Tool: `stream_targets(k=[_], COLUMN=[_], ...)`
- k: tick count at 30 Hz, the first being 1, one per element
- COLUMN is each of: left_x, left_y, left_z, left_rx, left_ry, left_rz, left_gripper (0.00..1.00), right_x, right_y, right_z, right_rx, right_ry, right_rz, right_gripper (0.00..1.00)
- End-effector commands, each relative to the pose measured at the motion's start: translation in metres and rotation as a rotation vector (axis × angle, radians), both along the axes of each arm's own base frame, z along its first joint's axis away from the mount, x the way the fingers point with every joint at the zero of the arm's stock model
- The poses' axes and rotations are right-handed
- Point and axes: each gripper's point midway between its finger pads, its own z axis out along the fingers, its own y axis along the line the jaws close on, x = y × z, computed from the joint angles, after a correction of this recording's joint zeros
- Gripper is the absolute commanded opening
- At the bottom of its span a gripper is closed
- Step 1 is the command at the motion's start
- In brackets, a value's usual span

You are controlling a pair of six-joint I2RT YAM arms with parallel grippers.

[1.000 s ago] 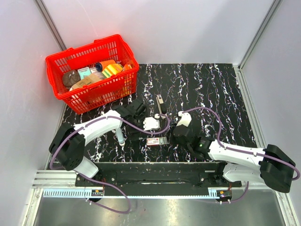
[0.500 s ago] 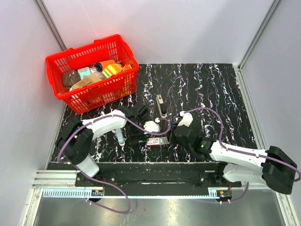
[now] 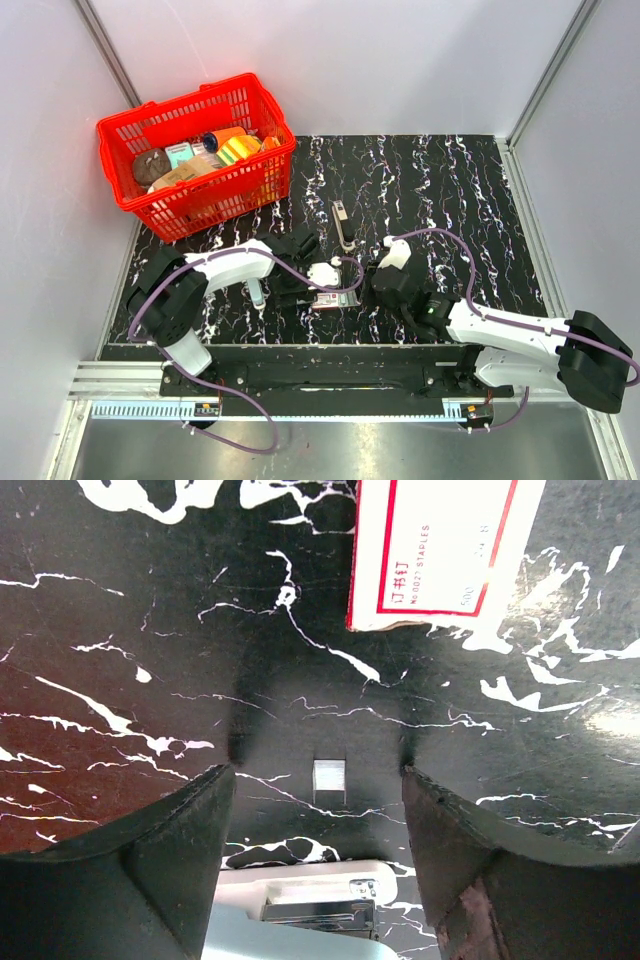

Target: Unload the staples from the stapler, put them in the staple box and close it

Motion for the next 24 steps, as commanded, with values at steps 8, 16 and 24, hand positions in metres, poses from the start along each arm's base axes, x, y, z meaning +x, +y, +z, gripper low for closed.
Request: stream_targets(k=[8,16,24], left_x=[0.0113,0.0121,0.0123], left_y=[-0.0027,-0.0034,-0.0024], left_z=[-0.0067,-0.0108,-0.0128], left_rx=[0.004,0.017,0.028], left_ry=[-0.061,-0.047,-0.042], left_rz=[0.035,0.043,0.051], left_gripper=[0.65,0.52,0.42], right_x=[0.0084,0.0071,0.0067], right_y=[0.0054,0.0092,0.0104], right_z=[0.0132,0.0117,0.0121], right_rx=[0.04,0.045,0.049], right_ry=[-0.039,-0.032,-0.033], right_rz=[-0.018,-0.001,0.005], right_gripper=[0.3,0.3,0.3])
